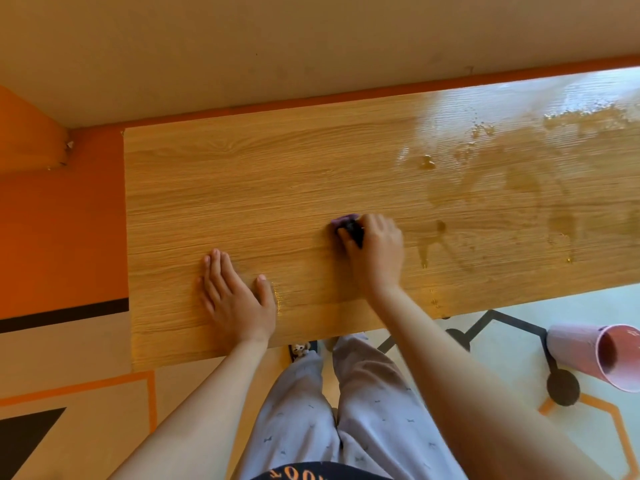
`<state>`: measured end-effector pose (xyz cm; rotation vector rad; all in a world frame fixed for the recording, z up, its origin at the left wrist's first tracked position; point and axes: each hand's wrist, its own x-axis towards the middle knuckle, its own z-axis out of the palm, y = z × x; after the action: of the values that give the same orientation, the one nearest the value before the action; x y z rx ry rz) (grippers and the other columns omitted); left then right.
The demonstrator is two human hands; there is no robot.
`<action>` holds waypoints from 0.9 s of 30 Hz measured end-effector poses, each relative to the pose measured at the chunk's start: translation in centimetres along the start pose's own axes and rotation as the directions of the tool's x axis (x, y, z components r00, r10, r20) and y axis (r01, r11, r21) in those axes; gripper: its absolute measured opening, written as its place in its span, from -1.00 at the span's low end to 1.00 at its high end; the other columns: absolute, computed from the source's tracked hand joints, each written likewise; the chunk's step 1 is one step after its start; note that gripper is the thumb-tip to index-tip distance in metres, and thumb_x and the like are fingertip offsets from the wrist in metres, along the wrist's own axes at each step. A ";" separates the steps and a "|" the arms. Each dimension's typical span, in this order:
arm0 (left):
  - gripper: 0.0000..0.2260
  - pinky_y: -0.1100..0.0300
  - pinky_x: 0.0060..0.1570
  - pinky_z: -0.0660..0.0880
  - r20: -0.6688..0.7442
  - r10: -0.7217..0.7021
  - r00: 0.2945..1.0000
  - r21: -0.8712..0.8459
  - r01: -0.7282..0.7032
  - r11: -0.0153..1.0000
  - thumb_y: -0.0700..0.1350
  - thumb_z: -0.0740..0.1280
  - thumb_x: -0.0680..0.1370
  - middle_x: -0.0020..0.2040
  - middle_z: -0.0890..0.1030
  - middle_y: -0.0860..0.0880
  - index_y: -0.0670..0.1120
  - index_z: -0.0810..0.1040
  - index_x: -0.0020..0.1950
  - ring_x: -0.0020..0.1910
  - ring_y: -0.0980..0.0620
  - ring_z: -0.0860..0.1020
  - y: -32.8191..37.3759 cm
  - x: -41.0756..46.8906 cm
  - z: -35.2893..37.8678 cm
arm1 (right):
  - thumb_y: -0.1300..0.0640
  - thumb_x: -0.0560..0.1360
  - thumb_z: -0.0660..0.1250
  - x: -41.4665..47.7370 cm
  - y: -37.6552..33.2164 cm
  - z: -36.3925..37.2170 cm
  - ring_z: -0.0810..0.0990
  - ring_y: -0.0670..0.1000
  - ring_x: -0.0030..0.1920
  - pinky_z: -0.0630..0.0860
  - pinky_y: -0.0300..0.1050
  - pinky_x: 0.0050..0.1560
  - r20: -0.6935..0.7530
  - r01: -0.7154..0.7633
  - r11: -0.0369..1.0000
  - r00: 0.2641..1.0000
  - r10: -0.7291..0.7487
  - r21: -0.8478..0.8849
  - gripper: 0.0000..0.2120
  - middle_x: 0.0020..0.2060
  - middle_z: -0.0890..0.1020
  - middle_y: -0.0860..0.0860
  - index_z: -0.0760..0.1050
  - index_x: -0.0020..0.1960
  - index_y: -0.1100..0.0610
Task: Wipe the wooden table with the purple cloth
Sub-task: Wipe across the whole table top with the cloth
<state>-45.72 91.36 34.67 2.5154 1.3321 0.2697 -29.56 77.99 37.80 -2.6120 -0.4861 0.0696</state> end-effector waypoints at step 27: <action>-0.37 -0.19 0.45 0.09 0.023 0.005 1.000 -0.010 -0.005 1.000 0.07 0.13 0.50 0.53 0.22 -0.15 -0.24 0.21 0.49 0.53 -0.13 0.13 -0.2 0.0 0.2 | 0.13 0.34 0.48 -7.1 2.6 -1.5 0.44 0.09 -0.24 0.41 -0.02 -0.22 0.005 0.015 0.988 1.000 -0.016 0.156 -0.79 -0.26 0.47 0.09 0.47 -0.23 0.21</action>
<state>-45.81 91.47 34.45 2.5066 1.3129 0.2472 -35.12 72.70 37.71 -2.4553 -0.4836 0.1069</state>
